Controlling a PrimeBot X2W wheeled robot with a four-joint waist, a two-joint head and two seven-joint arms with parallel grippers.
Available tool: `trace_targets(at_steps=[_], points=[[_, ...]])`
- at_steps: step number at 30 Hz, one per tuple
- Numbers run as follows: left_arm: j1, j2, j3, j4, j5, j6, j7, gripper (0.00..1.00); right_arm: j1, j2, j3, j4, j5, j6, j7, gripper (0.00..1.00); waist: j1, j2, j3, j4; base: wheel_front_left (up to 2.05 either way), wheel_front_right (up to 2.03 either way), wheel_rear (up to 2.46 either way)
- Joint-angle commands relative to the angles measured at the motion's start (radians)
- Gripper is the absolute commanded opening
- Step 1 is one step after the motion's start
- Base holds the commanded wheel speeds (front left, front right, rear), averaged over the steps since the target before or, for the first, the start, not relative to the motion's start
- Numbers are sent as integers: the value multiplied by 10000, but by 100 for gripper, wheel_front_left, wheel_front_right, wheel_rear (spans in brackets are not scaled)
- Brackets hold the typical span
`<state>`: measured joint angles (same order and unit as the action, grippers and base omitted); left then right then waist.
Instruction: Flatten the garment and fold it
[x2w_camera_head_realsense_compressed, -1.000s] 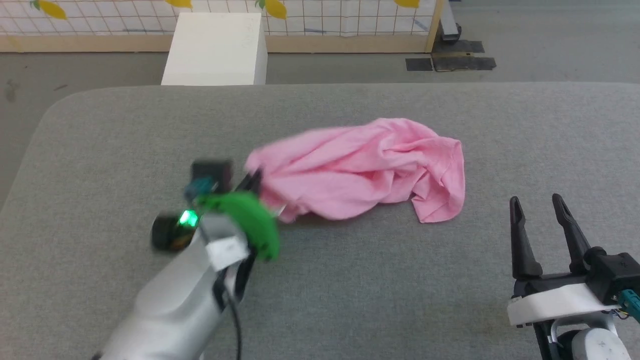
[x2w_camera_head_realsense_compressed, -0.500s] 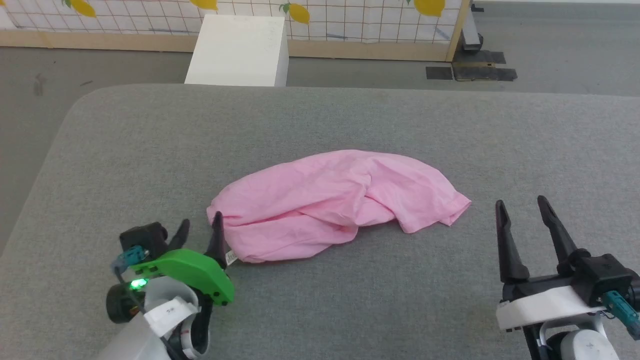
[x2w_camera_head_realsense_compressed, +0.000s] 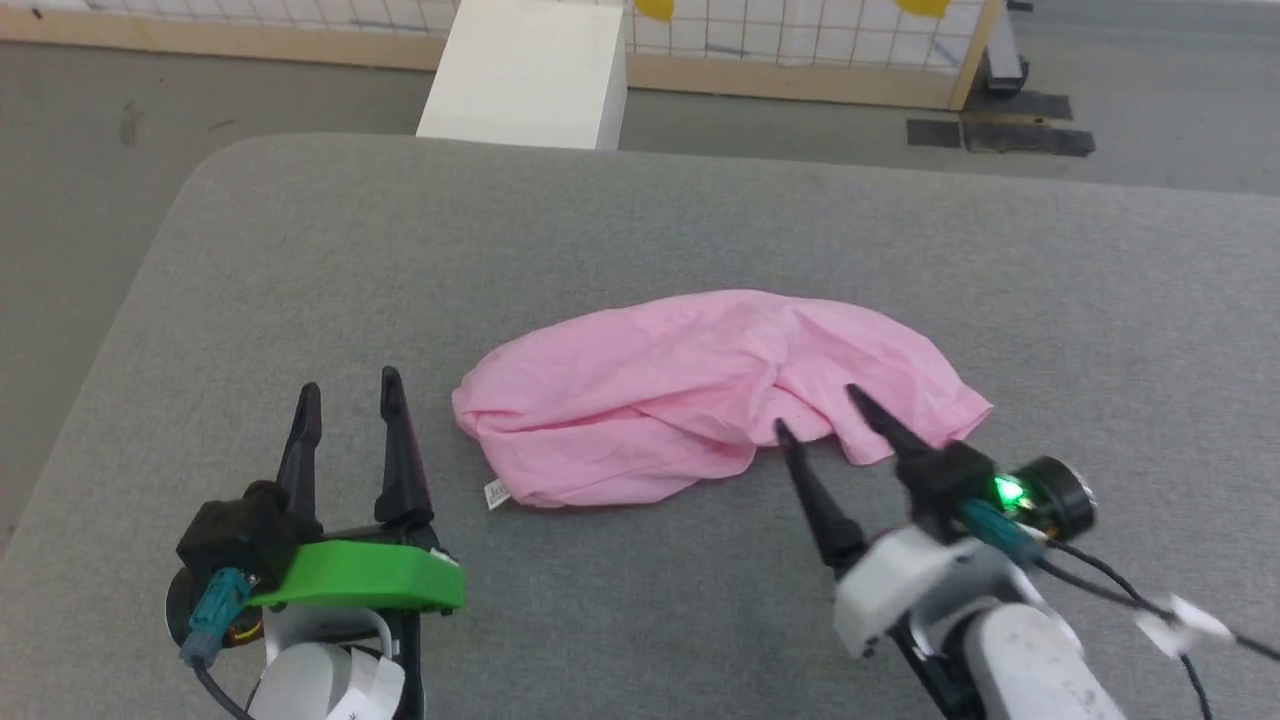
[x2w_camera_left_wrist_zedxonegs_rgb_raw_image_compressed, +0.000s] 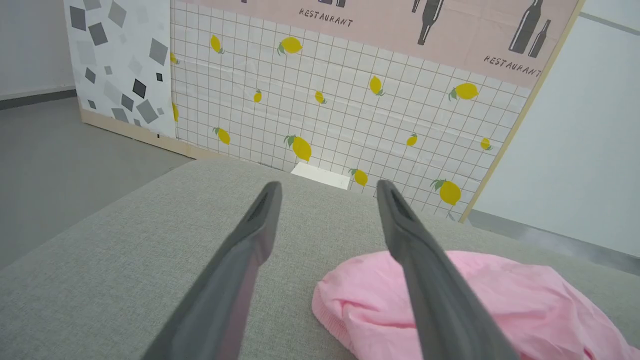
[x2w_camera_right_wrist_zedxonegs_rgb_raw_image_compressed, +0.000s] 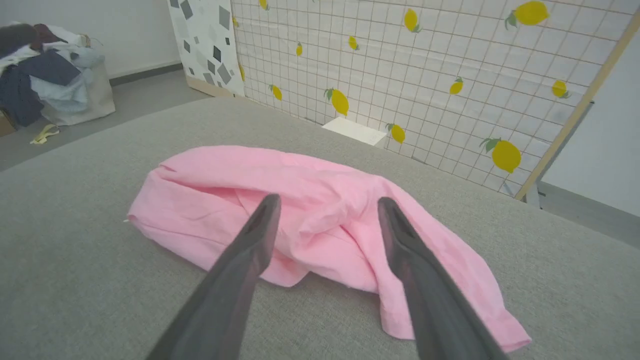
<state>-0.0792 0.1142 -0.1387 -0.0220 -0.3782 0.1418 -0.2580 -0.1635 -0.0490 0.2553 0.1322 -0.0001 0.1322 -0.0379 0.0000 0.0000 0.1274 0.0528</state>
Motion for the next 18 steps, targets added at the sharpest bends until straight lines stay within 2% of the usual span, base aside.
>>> trace_targets(at_steps=[1, 6, 11, 13, 14, 18], points=[[133, -115, 152, -49, 211, -193, -36, 100, -292, -12, 145, 192, -81, -15, 314, 100, 0, 0, 224, 209, 0, 0, 0], [28, -545, 805, -17, 760, -933, -37, 100, -1272, -12, 661, 1234, -88, -15, 2321, 100, 0, 0, 636, 536, 0, 0, 0], [-167, -630, 1010, 74, 788, -1158, -37, 100, -1934, -12, 820, 1834, -218, -15, 3702, 100, 0, 0, 931, 769, 0, 0, 0], [-224, -634, 969, 97, 610, -1093, -37, 100, -2109, -12, 816, 1935, -230, -15, 3888, 15, 0, 0, 991, 820, 0, 0, 0], [-252, -635, 947, 112, 555, -1066, -37, 100, -2183, -12, 808, 1951, -212, -15, 3913, 0, 0, 0, 1013, 838, 0, 0, 0], [-291, -637, 938, 152, 475, -989, -37, 100, -2254, -12, 454, 1753, -177, -15, 3646, 0, 0, 0, 1001, 805, 0, 0, 0]])
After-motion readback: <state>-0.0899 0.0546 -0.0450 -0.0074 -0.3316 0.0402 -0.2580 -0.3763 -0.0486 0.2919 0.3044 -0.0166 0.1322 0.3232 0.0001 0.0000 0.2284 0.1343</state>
